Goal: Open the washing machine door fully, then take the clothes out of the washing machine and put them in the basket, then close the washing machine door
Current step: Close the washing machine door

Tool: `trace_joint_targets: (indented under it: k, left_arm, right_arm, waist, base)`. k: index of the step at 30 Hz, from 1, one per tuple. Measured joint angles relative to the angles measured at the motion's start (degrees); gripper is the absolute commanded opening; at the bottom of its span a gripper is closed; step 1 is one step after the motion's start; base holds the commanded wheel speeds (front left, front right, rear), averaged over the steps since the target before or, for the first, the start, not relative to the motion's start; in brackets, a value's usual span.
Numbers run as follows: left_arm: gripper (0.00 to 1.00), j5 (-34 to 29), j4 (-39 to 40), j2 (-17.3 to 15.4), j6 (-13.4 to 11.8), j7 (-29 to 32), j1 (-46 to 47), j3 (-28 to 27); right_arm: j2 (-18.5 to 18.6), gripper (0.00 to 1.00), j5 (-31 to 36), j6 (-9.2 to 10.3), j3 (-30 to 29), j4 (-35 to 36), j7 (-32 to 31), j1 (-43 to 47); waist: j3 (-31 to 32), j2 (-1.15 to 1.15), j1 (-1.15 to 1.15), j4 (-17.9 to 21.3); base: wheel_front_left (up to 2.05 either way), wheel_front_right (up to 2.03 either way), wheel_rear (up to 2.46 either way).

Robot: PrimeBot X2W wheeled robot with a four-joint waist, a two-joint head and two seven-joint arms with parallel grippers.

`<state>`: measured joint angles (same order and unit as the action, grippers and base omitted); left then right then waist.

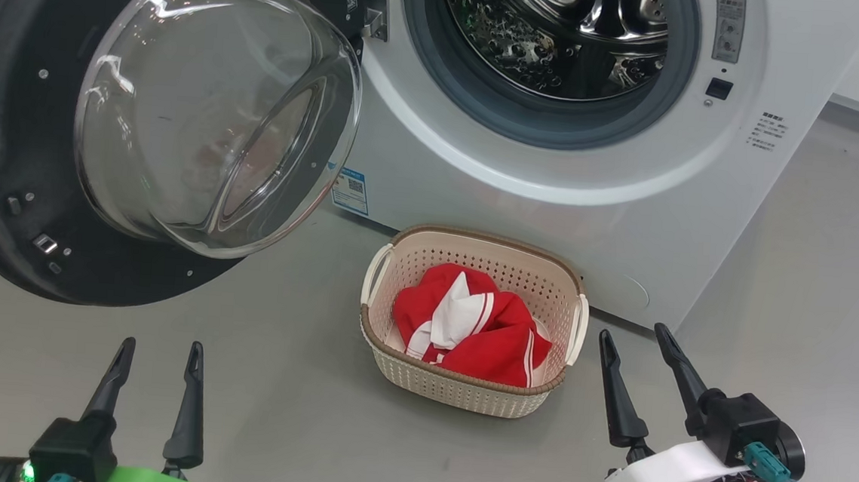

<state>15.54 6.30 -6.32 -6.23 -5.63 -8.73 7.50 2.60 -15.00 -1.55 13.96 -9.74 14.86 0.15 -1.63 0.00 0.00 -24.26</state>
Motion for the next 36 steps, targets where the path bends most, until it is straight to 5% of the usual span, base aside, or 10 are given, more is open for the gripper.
trace_joint_targets:
  k: [18,19,20,24,30,36]
  left_arm:
    - [1.0,0.05,0.0,0.18,-0.01,-0.51,-0.04,-0.45]
    - [0.93,0.07,0.0,0.19,-0.01,-0.51,-0.04,-0.49]
    - [0.59,0.25,0.03,0.26,-0.01,-0.64,-0.04,-0.6]
    - [0.01,1.03,0.05,0.44,-0.01,-1.07,-0.04,-0.7]
    - [0.0,3.04,0.74,0.79,0.07,-2.25,-0.04,-0.7]
    - [0.0,13.48,3.41,2.74,4.16,-3.56,-0.01,-0.85]
  right_arm:
    - [-0.01,1.0,-0.01,-0.15,1.0,-0.7,0.0,0.0]
    - [-0.01,1.0,-0.01,-0.14,1.0,-0.73,0.0,0.0]
    - [-0.01,1.0,-0.02,-0.15,1.0,-0.75,0.0,0.0]
    - [-0.01,1.0,-0.05,-0.14,1.01,-0.82,0.0,-0.01]
    - [-0.01,1.0,-0.07,-0.14,1.1,-0.92,0.0,-0.01]
    - [-0.01,1.0,-0.07,-0.1,1.15,-0.99,0.0,-0.01]
  waist:
    - [0.0,0.0,0.0,-0.52]
    - [0.0,0.0,0.0,-0.51]
    - [0.0,0.0,0.0,-0.5]
    - [0.01,0.0,0.0,-0.43]
    - [0.03,0.0,0.0,-0.34]
    - [-0.27,0.0,0.0,-0.29]
  base:
    - [0.0,0.0,0.0]
    - [0.0,0.0,0.0]
    - [0.0,0.0,0.0]
    - [0.0,0.0,0.0]
    - [0.0,0.0,0.0]
    - [0.0,0.0,0.0]
